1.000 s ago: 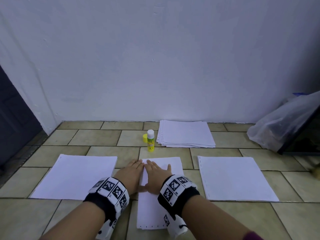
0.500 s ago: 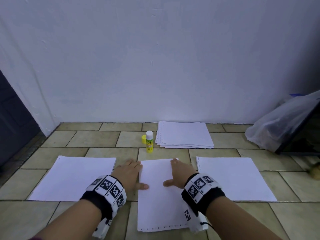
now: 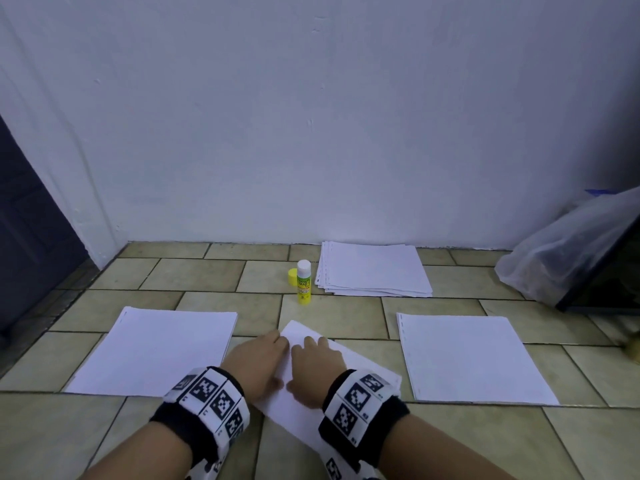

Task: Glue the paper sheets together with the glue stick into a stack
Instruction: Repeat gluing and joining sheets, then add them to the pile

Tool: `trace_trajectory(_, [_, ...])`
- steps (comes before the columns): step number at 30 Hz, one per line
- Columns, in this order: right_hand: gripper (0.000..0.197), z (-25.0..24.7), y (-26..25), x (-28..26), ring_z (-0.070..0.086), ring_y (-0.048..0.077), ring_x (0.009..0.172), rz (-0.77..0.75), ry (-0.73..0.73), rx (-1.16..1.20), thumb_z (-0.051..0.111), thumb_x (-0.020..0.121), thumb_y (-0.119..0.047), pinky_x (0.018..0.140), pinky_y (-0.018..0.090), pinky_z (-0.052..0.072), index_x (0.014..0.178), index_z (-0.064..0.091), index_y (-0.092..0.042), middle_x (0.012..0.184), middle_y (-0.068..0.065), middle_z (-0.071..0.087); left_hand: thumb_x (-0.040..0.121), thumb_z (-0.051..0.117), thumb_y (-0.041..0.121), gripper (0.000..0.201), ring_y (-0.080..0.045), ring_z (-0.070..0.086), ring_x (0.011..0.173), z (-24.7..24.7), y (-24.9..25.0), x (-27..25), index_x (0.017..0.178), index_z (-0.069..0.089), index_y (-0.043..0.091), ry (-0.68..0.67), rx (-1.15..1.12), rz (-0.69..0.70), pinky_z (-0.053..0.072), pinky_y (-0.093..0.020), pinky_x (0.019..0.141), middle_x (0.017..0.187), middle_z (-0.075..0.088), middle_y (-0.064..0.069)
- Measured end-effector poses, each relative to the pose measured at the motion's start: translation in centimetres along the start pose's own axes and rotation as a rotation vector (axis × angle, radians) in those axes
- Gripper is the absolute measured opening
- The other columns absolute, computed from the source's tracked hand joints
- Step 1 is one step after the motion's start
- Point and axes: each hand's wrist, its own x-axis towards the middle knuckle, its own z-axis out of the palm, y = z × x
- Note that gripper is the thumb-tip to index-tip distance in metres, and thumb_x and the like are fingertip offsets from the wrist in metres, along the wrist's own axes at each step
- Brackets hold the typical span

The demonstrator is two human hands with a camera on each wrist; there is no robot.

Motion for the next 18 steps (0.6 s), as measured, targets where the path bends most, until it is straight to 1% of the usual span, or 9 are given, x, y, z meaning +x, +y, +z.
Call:
trace_trajectory(2, [0.065,0.8,-1.2,0.5,0.019,0.033,0.140,0.025,-0.039,0.032,0.053,0.096,-0.030,0.105,0.045,0.033,0.147,0.020,-0.006,0.152,0.013,0.020,0.089,0.060,0.036,0.059,-0.021,0.046,0.123,0.2,0.0,-0.2,0.138,0.035,0.016,-0.031,0.026,-0.054,0.040,-0.033,0.098,0.139,0.035,-0.005])
trace_trajectory(4, [0.074,1.2,-1.6,0.9,0.000,0.030,0.147,0.020,-0.078,0.082,0.048,0.098,-0.027,0.115,0.047,0.020,0.151,0.001,-0.006,0.160,0.010,-0.002,0.092,0.054,0.042,0.066,-0.024,0.027,0.138,0.4,-0.1,-0.4,0.146,0.024,0.016,-0.031,0.102,-0.102,0.029,-0.039,0.109,0.152,0.019,-0.008])
trace_trajectory(6, [0.076,0.9,-1.4,1.4,-0.006,0.024,0.148,-0.011,-0.092,0.119,0.046,0.098,-0.027,0.117,0.047,0.010,0.151,-0.004,-0.005,0.160,0.009,-0.009,0.096,0.045,0.044,0.072,-0.022,0.007,0.146,0.7,-0.2,-0.5,0.151,0.013,0.012,-0.040,0.139,-0.131,0.017,-0.042,0.114,0.160,-0.001,-0.005])
trace_trajectory(8, [0.080,0.4,-1.0,1.8,-0.007,0.020,0.148,-0.033,-0.087,0.162,0.047,0.097,-0.033,0.118,0.046,0.006,0.152,-0.004,-0.006,0.160,0.006,-0.010,0.098,0.039,0.046,0.075,-0.019,-0.003,0.148,1.1,-0.2,-0.1,0.153,0.003,0.008,-0.078,0.152,-0.151,0.010,-0.044,0.117,0.161,-0.009,-0.006])
trace_trajectory(10, [0.084,0.1,-0.6,2.4,-0.009,0.018,0.148,-0.051,-0.087,0.150,0.048,0.096,-0.039,0.119,0.046,0.002,0.152,-0.006,-0.007,0.160,0.005,-0.012,0.098,0.038,0.048,0.079,-0.020,-0.003,0.149,1.2,-0.2,0.4,0.152,-0.001,0.006,-0.100,0.155,-0.181,0.009,-0.047,0.118,0.161,-0.008,-0.009])
trace_trajectory(13, [0.082,-0.3,-0.2,3.1,-0.009,0.017,0.148,-0.066,-0.101,0.122,0.045,0.097,-0.041,0.119,0.047,-0.001,0.152,-0.007,-0.009,0.160,0.003,-0.012,0.097,0.041,0.046,0.078,-0.019,0.006,0.148,0.8,-0.1,1.1,0.152,0.003,0.006,-0.073,0.152,-0.204,0.014,-0.043,0.118,0.161,0.000,-0.009])
trace_trajectory(15, [0.083,-0.7,0.4,3.1,-0.006,0.015,0.148,-0.068,-0.123,0.127,0.046,0.096,-0.042,0.119,0.049,-0.002,0.153,-0.005,-0.010,0.161,0.001,-0.010,0.096,0.042,0.051,0.080,-0.018,0.010,0.147,0.3,-0.1,1.3,0.152,0.006,0.007,-0.074,0.156,-0.203,0.015,-0.042,0.117,0.161,0.003,-0.008])
trace_trajectory(16, [0.079,-1.0,0.9,3.0,-0.004,0.014,0.148,-0.061,-0.129,0.133,0.046,0.097,-0.036,0.119,0.049,-0.002,0.153,-0.004,-0.011,0.161,0.000,-0.009,0.095,0.041,0.054,0.082,-0.018,0.010,0.147,0.2,-0.1,1.3,0.152,0.006,0.007,-0.079,0.152,-0.202,0.014,-0.043,0.117,0.161,0.004,-0.008])
trace_trajectory(18, [0.071,-1.6,2.3,2.6,0.000,0.013,0.148,-0.024,-0.122,0.165,0.040,0.096,-0.018,0.119,0.047,-0.002,0.153,-0.002,-0.012,0.161,-0.002,-0.007,0.095,0.040,0.057,0.084,-0.018,0.008,0.148,0.2,-0.3,1.1,0.153,0.005,0.008,-0.091,0.130,-0.205,0.011,-0.045,0.117,0.161,0.002,-0.006])
